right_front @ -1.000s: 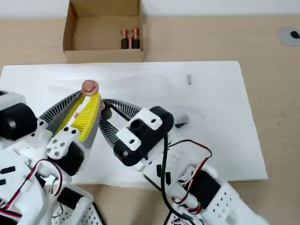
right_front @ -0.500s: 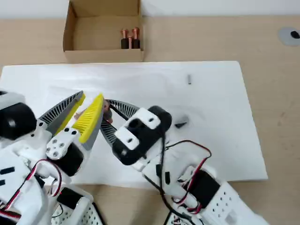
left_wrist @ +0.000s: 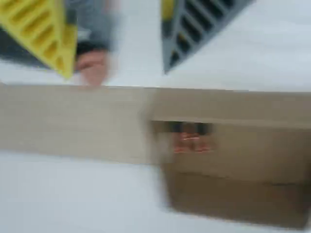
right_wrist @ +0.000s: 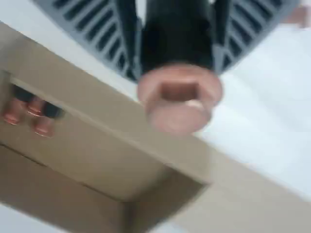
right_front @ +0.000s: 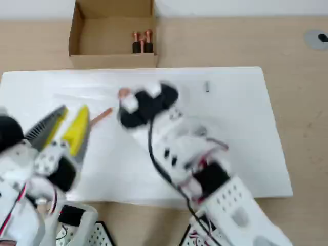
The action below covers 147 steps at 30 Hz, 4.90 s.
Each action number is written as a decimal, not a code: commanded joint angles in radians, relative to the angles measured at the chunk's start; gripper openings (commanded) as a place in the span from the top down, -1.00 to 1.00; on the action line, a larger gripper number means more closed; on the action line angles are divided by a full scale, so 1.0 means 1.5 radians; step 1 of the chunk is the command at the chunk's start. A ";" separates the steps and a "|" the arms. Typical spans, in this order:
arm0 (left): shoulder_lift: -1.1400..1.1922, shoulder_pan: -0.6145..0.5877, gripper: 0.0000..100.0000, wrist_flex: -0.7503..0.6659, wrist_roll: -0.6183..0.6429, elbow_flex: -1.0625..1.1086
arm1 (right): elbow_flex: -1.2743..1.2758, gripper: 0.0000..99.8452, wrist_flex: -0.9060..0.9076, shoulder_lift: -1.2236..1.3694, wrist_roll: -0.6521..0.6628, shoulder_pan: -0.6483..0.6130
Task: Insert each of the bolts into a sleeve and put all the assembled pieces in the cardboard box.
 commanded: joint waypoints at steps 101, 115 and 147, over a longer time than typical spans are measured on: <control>0.693 -0.171 0.74 -0.152 0.922 0.165 | -1.010 0.54 0.876 0.701 0.296 0.235; 0.688 -0.170 0.74 -0.258 0.953 0.245 | -1.005 0.54 0.876 0.698 0.224 0.234; 0.693 -0.095 0.73 -0.356 0.998 0.262 | -0.936 0.54 0.876 0.698 0.211 0.234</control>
